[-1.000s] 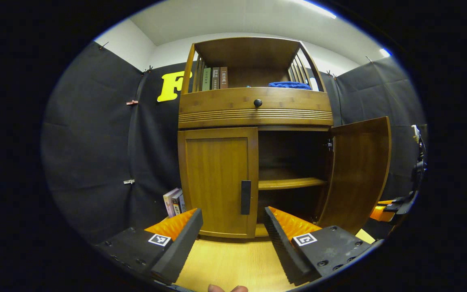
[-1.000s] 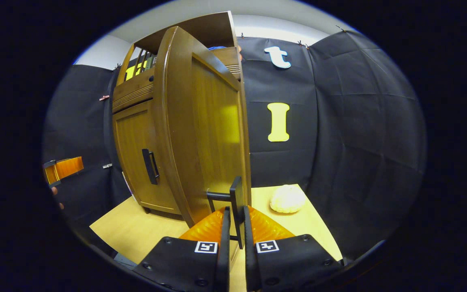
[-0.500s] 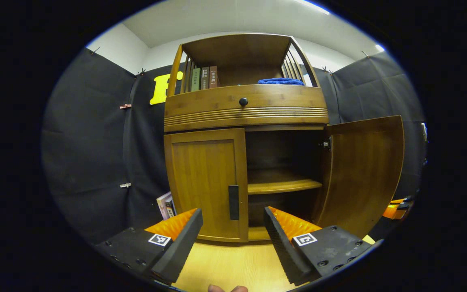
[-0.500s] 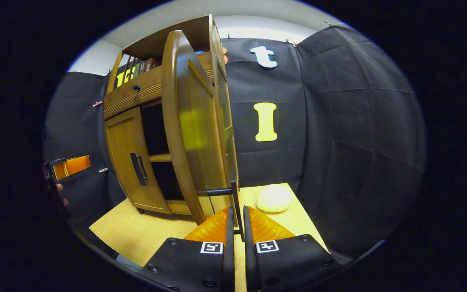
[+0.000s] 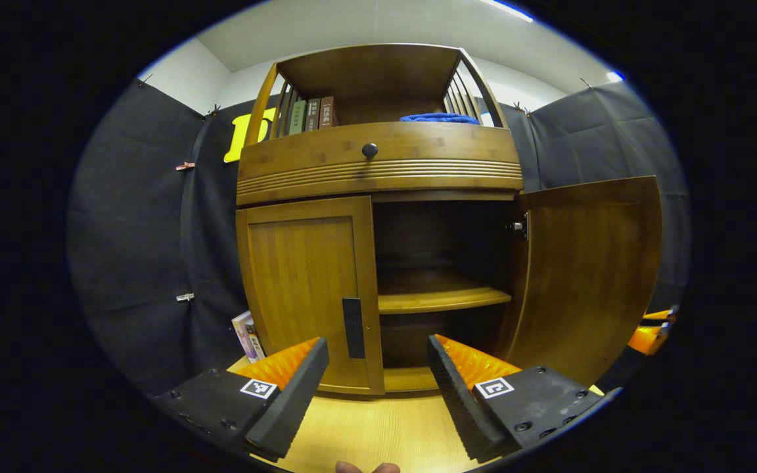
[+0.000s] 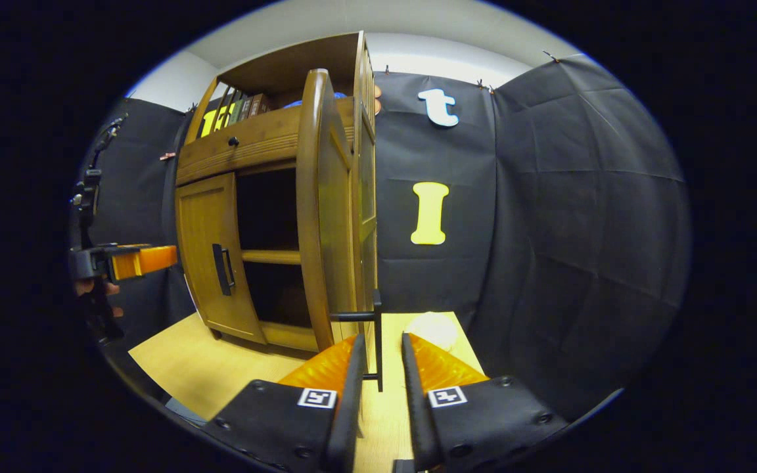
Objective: Open the right door of the double-door shoe cabinet with the right hand, and open the left door with the left hand.
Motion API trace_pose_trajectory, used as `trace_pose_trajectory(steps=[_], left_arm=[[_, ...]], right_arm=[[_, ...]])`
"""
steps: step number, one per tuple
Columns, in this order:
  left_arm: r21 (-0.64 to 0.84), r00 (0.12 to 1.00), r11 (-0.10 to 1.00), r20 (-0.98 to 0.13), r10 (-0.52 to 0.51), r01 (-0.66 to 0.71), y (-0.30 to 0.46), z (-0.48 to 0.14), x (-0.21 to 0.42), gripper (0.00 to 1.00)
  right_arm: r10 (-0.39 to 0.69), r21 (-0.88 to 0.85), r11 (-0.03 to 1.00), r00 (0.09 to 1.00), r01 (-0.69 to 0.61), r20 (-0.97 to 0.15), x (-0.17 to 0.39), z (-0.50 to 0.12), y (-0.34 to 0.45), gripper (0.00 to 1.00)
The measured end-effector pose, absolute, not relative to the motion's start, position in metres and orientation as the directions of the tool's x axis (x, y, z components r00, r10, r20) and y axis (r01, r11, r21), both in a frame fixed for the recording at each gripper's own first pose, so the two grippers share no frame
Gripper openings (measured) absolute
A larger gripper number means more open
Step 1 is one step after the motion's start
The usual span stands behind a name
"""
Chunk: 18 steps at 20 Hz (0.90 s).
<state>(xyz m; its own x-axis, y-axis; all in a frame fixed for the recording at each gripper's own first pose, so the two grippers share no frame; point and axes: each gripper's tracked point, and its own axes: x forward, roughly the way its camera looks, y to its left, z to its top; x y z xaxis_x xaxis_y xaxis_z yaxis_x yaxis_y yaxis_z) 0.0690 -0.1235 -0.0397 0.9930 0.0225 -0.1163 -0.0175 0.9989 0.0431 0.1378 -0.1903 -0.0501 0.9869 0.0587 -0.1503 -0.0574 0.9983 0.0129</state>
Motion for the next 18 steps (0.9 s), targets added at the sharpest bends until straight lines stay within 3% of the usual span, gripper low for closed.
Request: trace_pose_trajectory(steps=[5,8,18], left_arm=[[0.032,0.989,0.999,-0.14,0.044,-0.04,-0.106,-0.056,0.11,0.94],[0.04,0.987,0.998,-0.154,0.047,-0.041,-0.095,-0.07,0.14,0.94],[0.053,0.974,0.997,-0.22,0.061,-0.05,-0.074,-0.135,0.234,0.93]], right_arm=[[0.01,0.004,1.0,0.992,-0.009,-0.126,0.126,-0.04,-0.215,1.0],[-0.041,0.009,0.999,0.991,0.042,-0.126,0.124,-0.039,-0.231,0.94],[-0.126,0.021,0.991,0.981,0.13,-0.149,0.118,-0.042,-0.268,0.97]])
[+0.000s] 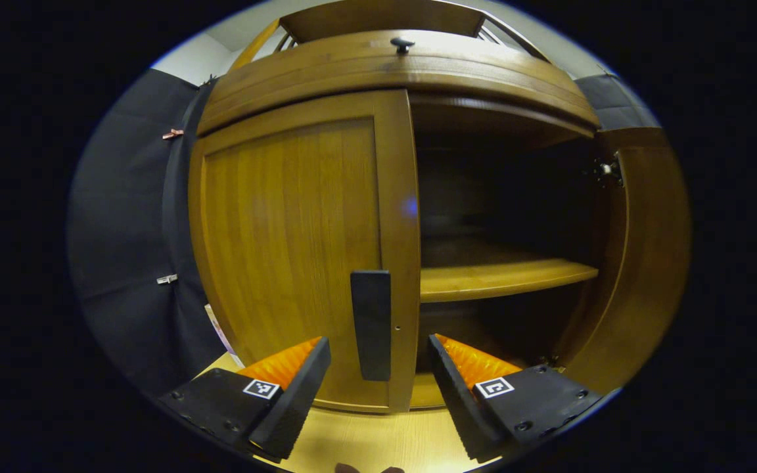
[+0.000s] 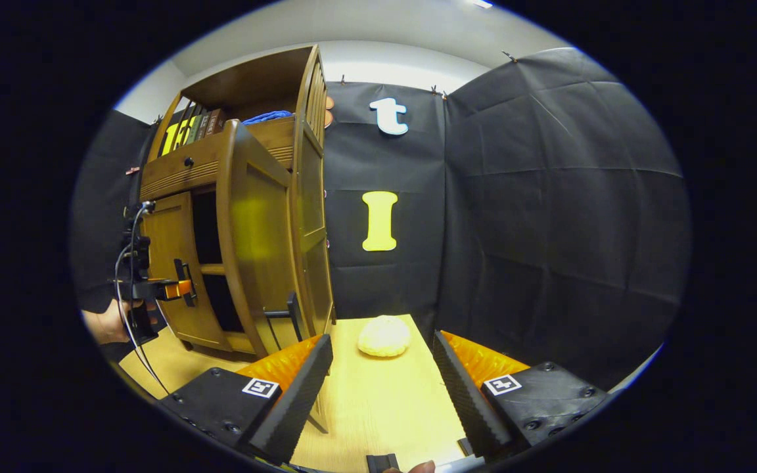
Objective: Open the right door of the double-door shoe cabinet with the right hand, and open the left door with the left hand.
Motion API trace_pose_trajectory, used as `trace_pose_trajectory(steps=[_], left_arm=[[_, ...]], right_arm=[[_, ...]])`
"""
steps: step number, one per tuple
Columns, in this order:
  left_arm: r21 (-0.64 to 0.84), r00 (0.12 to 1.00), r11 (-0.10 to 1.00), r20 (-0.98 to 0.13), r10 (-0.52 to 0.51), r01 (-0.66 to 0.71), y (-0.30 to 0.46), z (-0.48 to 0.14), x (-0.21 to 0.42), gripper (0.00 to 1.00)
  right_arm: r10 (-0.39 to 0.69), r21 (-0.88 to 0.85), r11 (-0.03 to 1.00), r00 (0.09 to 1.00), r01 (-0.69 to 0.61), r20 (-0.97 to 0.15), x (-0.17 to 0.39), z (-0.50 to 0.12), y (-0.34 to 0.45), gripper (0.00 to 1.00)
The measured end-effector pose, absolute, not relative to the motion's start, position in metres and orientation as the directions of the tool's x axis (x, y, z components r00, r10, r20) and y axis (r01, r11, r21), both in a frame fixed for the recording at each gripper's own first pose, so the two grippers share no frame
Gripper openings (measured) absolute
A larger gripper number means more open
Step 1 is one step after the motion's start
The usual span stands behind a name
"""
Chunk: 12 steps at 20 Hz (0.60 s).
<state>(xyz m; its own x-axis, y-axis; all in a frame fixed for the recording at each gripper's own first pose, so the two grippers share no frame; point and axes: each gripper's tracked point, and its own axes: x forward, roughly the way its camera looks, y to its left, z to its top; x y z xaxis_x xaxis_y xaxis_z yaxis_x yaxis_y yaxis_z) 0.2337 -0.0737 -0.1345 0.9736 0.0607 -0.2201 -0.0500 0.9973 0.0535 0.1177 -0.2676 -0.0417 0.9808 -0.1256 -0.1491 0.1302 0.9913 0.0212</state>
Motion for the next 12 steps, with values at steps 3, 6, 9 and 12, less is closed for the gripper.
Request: trace_pose_trajectory(steps=[3,6,9,12], left_arm=[[0.053,0.973,0.996,-0.216,0.081,-0.072,-0.066,-0.142,0.247,0.92],[0.03,0.976,0.996,-0.2,0.087,-0.083,-0.059,-0.142,0.258,0.9],[0.017,0.979,0.999,-0.196,0.049,-0.046,-0.064,-0.144,0.267,0.74],[0.016,0.979,1.0,-0.2,0.028,-0.025,-0.071,-0.142,0.267,0.45]], right_arm=[[-0.142,0.027,0.989,0.977,0.148,-0.158,0.116,-0.043,-0.273,0.97],[-0.151,0.025,0.987,0.974,0.158,-0.169,0.114,-0.047,-0.277,0.97],[-0.161,0.015,0.986,0.972,0.166,-0.171,0.113,-0.046,-0.279,0.97],[-0.172,0.013,0.984,0.971,0.176,-0.165,0.113,-0.045,-0.28,0.97]])
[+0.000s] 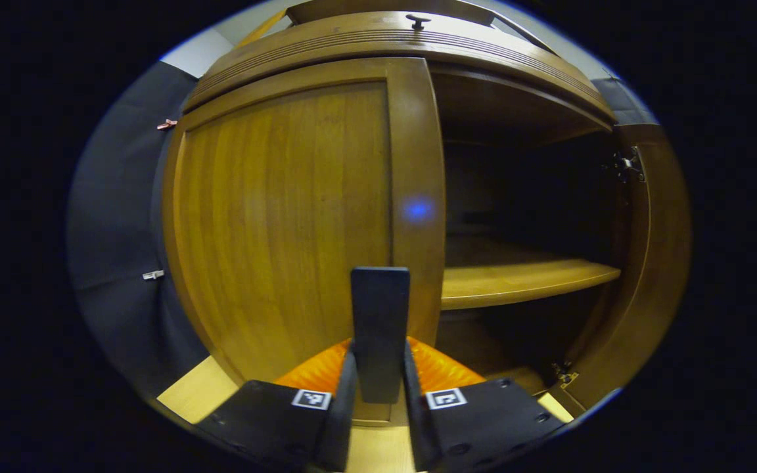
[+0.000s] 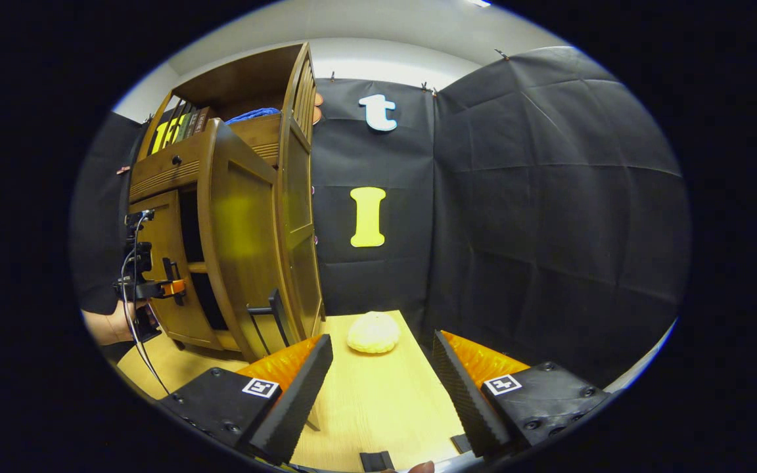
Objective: Open the right door of the double-door shoe cabinet with the right hand, and open the left door with the left hand.
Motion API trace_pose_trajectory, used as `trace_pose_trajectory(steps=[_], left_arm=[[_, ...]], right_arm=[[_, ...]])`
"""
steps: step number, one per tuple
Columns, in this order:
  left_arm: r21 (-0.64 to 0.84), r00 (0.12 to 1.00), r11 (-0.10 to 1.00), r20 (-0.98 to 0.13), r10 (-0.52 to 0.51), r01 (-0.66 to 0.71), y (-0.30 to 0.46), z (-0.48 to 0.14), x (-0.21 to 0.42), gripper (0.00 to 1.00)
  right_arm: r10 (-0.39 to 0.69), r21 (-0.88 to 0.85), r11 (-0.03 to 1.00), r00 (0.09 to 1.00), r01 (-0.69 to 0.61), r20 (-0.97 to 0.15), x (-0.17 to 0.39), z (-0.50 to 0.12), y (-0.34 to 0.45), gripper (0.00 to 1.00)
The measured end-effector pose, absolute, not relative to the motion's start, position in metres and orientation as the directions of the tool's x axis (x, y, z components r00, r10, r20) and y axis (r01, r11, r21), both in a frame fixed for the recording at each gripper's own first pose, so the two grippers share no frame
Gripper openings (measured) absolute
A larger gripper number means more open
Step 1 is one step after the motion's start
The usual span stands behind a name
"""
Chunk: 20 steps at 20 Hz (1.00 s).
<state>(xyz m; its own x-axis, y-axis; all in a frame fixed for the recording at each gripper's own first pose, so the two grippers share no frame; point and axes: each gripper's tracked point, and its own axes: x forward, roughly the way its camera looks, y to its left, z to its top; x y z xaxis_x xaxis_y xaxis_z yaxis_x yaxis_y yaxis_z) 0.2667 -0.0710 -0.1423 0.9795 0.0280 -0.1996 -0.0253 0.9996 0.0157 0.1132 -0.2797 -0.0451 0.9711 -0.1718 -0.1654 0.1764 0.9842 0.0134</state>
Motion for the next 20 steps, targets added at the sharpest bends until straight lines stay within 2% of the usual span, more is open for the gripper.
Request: trace_pose_trajectory(steps=[1,5,12,20], left_arm=[[0.013,0.979,1.0,-0.2,0.029,-0.027,-0.071,-0.142,0.266,0.35],[0.003,0.976,1.0,-0.219,0.011,-0.011,-0.071,-0.142,0.261,0.31],[0.001,0.976,1.0,-0.216,-0.008,0.009,-0.057,-0.127,0.226,0.3],[-0.023,0.976,0.999,-0.215,0.035,-0.041,-0.016,-0.125,0.159,0.28]], right_arm=[[-0.173,0.015,0.984,0.971,0.178,-0.163,0.113,-0.044,-0.279,0.97],[-0.181,0.012,0.983,0.973,0.184,-0.142,0.108,-0.035,-0.271,0.98],[-0.178,0.014,0.984,0.98,0.18,-0.089,0.099,-0.016,-0.241,0.98],[-0.111,0.002,0.994,0.991,0.112,-0.071,0.101,-0.01,-0.178,0.97]])
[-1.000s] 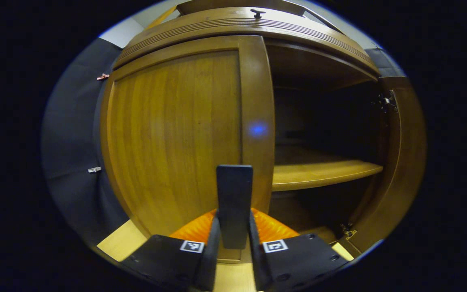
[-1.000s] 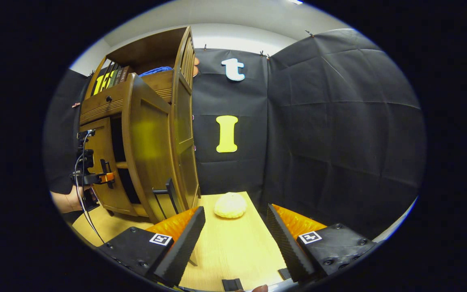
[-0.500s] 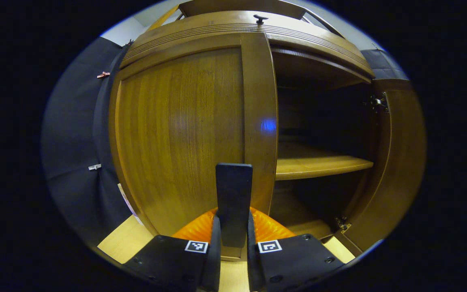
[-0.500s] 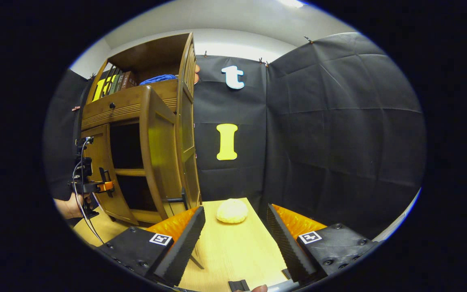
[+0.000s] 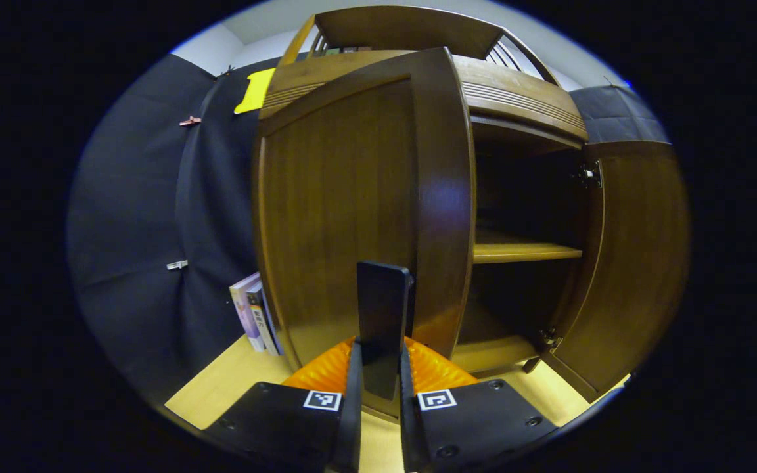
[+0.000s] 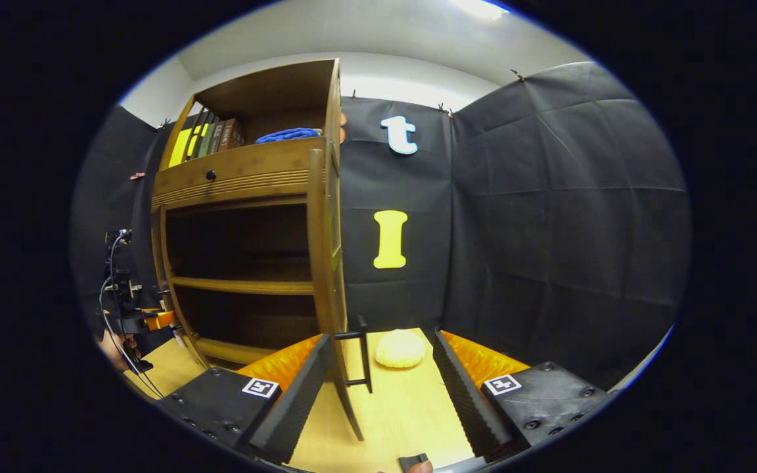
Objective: Open the right door of the double-door shoe cabinet with the right hand, and open the left door with the left hand.
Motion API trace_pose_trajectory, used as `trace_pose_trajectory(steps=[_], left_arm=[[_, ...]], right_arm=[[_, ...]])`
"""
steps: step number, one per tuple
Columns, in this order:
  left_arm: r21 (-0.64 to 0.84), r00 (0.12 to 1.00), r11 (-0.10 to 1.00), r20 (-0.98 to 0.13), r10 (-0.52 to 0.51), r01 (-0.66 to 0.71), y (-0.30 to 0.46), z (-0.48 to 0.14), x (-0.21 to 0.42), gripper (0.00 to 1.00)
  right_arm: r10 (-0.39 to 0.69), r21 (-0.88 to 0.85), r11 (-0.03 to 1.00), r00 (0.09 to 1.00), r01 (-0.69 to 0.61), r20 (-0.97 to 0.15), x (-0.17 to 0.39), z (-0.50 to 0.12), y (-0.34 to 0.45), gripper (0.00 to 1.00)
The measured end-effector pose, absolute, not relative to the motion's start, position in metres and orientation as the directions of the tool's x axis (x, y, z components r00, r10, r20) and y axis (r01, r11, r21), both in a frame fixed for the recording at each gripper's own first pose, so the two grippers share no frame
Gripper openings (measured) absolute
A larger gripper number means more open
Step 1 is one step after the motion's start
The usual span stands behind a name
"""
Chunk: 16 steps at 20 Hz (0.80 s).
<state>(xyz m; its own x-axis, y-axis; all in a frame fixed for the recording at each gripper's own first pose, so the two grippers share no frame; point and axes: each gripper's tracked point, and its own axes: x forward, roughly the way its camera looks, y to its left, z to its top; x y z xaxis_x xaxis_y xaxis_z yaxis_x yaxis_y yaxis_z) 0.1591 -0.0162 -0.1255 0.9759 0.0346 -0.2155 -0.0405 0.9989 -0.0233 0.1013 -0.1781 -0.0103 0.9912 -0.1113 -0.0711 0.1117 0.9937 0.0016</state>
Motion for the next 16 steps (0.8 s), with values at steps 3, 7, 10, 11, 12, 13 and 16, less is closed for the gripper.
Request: trace_pose_trajectory(steps=[3,7,10,11,12,13,16], left_arm=[[-0.014,0.977,0.998,-0.208,0.054,-0.058,0.001,-0.128,0.141,0.24],[-0.018,0.977,0.998,-0.206,0.055,-0.061,0.022,-0.128,0.124,0.22],[-0.013,0.977,0.998,-0.203,0.061,-0.065,0.041,-0.131,0.112,0.2],[-0.009,0.978,0.998,-0.202,0.059,-0.062,0.047,-0.132,0.11,0.19],[-0.009,0.978,0.998,-0.202,0.054,-0.057,0.053,-0.131,0.108,0.19],[-0.013,0.978,0.999,-0.202,0.049,-0.053,0.057,-0.131,0.106,0.18],[-0.014,0.98,0.999,-0.195,0.039,-0.043,0.073,-0.131,0.098,0.17]], right_arm=[[-0.079,-0.009,0.997,0.995,0.078,-0.068,0.103,-0.011,-0.151,0.97],[-0.047,-0.001,0.999,0.997,0.047,-0.066,0.105,-0.014,-0.12,0.97],[-0.035,0.007,0.999,0.997,0.036,-0.066,0.103,-0.018,-0.1,0.97],[-0.035,0.008,0.999,0.997,0.036,-0.067,0.102,-0.019,-0.095,0.94],[-0.035,0.009,0.999,0.997,0.036,-0.068,0.101,-0.022,-0.088,0.94],[-0.037,0.011,0.999,0.997,0.038,-0.068,0.1,-0.022,-0.083,0.97],[-0.037,0.022,0.999,0.997,0.039,-0.068,0.098,-0.025,-0.066,0.94]])
